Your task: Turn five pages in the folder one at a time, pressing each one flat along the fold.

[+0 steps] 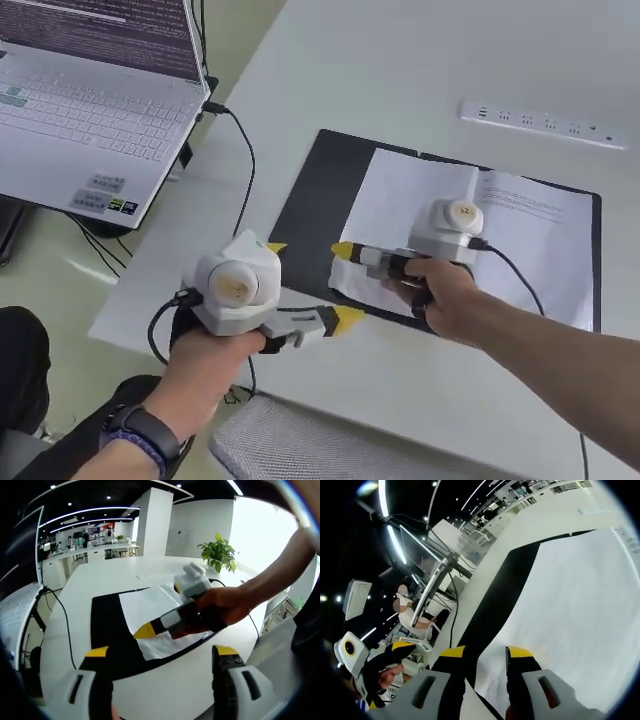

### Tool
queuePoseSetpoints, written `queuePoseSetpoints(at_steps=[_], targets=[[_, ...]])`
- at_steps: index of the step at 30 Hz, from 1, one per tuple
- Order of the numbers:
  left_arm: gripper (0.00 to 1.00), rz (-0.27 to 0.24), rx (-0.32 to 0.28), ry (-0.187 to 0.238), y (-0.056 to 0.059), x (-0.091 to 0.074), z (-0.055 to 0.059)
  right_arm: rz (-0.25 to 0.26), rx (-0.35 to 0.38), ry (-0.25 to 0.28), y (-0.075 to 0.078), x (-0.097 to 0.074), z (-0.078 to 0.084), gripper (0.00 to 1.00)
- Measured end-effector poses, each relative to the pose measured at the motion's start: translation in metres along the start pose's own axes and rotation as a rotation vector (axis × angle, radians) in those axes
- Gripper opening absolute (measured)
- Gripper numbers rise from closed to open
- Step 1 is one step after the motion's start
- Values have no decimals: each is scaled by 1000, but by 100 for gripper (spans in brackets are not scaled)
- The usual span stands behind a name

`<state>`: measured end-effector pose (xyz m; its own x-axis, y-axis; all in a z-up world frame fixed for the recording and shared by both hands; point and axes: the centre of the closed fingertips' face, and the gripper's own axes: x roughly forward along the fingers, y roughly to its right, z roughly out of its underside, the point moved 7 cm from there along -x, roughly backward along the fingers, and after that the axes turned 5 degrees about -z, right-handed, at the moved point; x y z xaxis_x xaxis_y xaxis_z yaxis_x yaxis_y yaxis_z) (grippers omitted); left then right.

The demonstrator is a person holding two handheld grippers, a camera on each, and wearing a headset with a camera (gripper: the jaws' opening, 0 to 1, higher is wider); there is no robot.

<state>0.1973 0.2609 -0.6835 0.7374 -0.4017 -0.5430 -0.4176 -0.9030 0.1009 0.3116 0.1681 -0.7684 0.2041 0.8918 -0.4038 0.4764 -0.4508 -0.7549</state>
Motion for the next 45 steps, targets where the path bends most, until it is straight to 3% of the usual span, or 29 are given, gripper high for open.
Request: queuePoseSetpoints(at_steps=[7, 10, 17, 28, 36, 42, 45], targets=[[80, 5, -11, -10, 1, 4, 5, -27, -26, -9, -7, -3, 2, 40], [80, 24, -13, -10, 3, 6, 2, -61, -35, 19, -11, -11, -1, 46], [75, 45, -2, -18, 2, 14, -1, -67, -66, 80, -13, -39, -15, 45], [65, 45, 36, -19, -7, 36, -12, -19, -158, 142, -20, -91, -33, 44], [53, 57, 58, -35, -9, 58, -13, 22, -153, 184, -15, -122, -28, 42], [39, 88, 69, -53, -3, 80, -8, 54, -112, 216, -5, -137, -19, 39], [36, 93, 63, -78, -2, 90, 1, 65, -95, 224, -1, -141, -16, 39]])
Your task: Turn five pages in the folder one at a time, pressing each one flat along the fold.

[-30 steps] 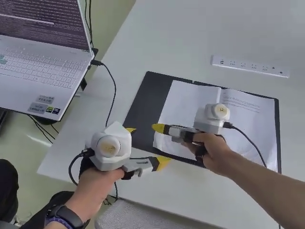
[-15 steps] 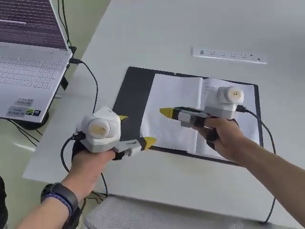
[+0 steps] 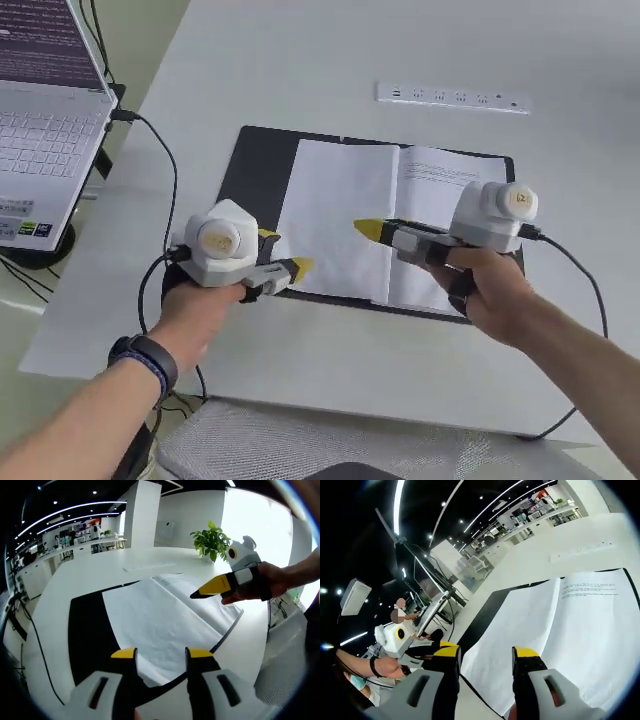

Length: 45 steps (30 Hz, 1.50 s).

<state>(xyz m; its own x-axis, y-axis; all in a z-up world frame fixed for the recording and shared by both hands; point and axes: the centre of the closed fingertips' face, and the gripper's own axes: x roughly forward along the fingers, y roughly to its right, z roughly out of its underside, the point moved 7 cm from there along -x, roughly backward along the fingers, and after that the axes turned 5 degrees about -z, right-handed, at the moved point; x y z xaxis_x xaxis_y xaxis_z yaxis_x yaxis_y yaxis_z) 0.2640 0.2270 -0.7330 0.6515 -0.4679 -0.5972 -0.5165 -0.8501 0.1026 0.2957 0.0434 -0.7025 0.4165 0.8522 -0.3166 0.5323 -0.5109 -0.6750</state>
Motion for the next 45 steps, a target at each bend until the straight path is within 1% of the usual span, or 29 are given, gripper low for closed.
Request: queuePoseSetpoints(at_steps=[2, 5, 6, 8, 11, 13, 15, 16, 17, 18, 20, 21, 23, 29, 31, 34, 41, 43, 45], targets=[[32, 7, -3, -5, 1, 3, 4, 1, -1, -1, 0, -2, 1, 39], [26, 6, 2, -22, 1, 8, 11, 2, -4, 1, 3, -4, 1, 35], [25, 3, 1, -28, 0, 9, 13, 3, 0, 3, 4, -5, 1, 34], [23, -9, 5, -53, -2, 11, 21, 6, 6, 3, 7, -5, 1, 34], [20, -18, 3, -69, -3, 12, 28, 5, 2, -2, 8, -6, 2, 32], [18, -22, 13, -80, -3, 13, 32, 1, -3, 1, 10, -6, 1, 28], [16, -33, 46, -105, -3, 13, 38, 0, -2, 7, 11, -6, 1, 24], [12, -51, 74, -63, -4, 12, 33, 0, 1, 8, 12, -6, 0, 24], [10, -55, 60, -80, -5, 12, 36, 1, 4, 7, 13, -7, 1, 24], [9, -56, 55, -82, -6, 12, 36, 1, 4, 3, 14, -7, 1, 24], [7, -65, 64, -78, -6, 11, 35, 1, 4, -2, 15, -6, 1, 23], [6, -74, 81, -79, -6, 12, 35, 0, 4, -4, 15, -6, 1, 23], [5, -80, 99, -79, -6, 12, 35, 1, 3, -7, 17, -6, 0, 23], [4, -92, 116, -65, -6, 12, 37, 4, -2, -13, 24, 0, -6, 21], [4, -95, 102, -56, -7, 11, 37, 4, -5, -19, 26, 3, -7, 20], [3, -100, 96, -53, -8, 12, 37, 3, -9, -25, 29, 7, -9, 19], [0, -101, 94, -57, -10, 12, 37, 8, 2, -34, 36, 17, -10, 16], [0, -103, 86, -61, -12, 12, 37, 8, 5, -37, 38, 21, -12, 15], [0, -103, 71, -63, -12, 12, 37, 20, 10, -41, 42, 23, -15, 15]])
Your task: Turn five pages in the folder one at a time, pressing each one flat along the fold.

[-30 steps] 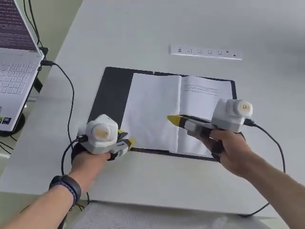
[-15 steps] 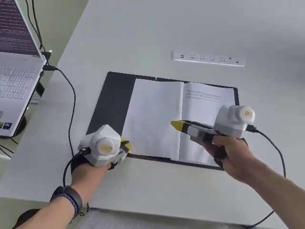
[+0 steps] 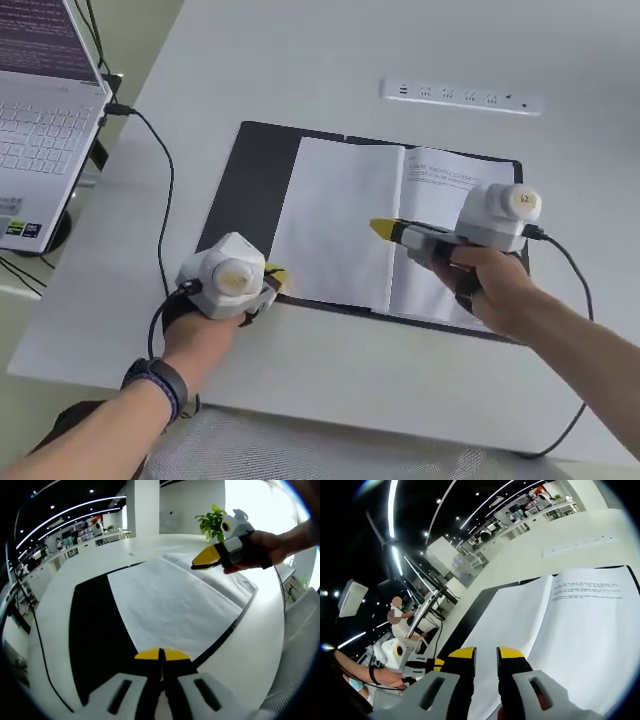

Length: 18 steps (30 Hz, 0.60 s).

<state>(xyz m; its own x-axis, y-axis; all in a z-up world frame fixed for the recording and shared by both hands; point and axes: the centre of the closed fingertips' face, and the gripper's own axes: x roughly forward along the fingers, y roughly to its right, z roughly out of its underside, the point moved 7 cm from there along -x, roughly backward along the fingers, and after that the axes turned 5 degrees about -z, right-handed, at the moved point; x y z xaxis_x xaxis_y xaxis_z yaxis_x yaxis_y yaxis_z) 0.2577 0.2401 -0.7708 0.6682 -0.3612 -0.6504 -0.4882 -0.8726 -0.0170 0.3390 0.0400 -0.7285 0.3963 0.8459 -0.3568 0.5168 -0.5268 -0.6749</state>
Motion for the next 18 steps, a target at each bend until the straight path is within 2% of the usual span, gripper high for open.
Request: queuePoseSetpoints(at_steps=[4, 10, 18], targets=[[0, -12, -14, -3, 1, 0, 0, 11, -12, 1, 7, 3, -6, 13], [0, -16, -32, -5, 0, -1, 1, 42, 45, 62, 23, 6, -18, 12], [0, -18, -43, -10, 0, 1, 1, 64, 81, 77, 43, 12, -23, 9]])
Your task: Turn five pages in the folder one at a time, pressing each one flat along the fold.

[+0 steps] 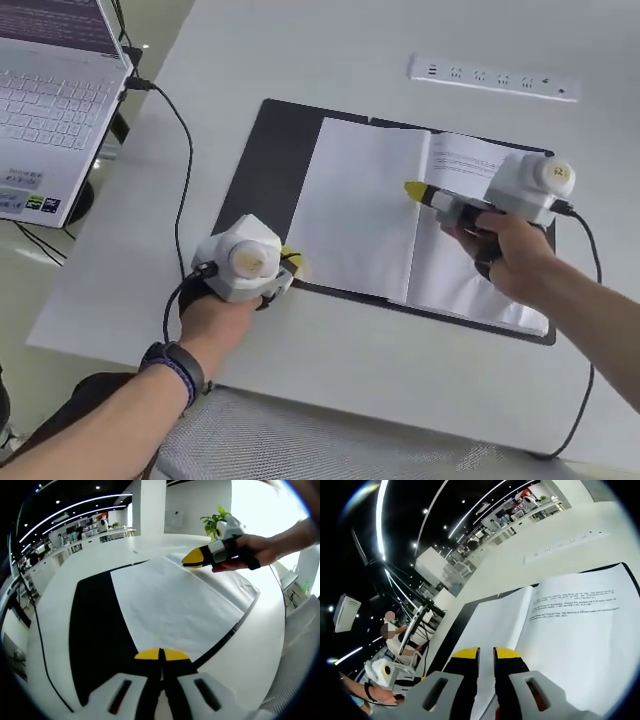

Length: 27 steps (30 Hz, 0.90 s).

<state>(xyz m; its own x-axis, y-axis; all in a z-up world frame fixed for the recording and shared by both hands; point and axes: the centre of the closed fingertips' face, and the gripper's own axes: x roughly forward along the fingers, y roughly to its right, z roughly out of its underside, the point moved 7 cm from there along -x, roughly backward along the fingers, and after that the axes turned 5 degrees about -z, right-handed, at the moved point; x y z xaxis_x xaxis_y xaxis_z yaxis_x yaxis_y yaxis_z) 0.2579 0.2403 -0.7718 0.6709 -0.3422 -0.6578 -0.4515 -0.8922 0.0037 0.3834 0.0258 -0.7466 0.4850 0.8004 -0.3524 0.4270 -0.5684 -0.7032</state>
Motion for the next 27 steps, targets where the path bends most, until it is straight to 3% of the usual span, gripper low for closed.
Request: queuePoseSetpoints(at_steps=[5, 12, 17, 27], targets=[[0, -13, 1, 1, 1, 0, 0, 12, 20, -1, 6, 2, 2, 9], [0, 0, 26, -8, 0, 2, 0, 19, 29, -3, 11, 4, 4, 0], [0, -1, 29, -14, 0, 3, 0, 1, 27, -7, 13, 5, 3, 0], [0, 2, 29, -19, 0, 4, 0, -8, 47, 16, 21, 13, -9, 0]])
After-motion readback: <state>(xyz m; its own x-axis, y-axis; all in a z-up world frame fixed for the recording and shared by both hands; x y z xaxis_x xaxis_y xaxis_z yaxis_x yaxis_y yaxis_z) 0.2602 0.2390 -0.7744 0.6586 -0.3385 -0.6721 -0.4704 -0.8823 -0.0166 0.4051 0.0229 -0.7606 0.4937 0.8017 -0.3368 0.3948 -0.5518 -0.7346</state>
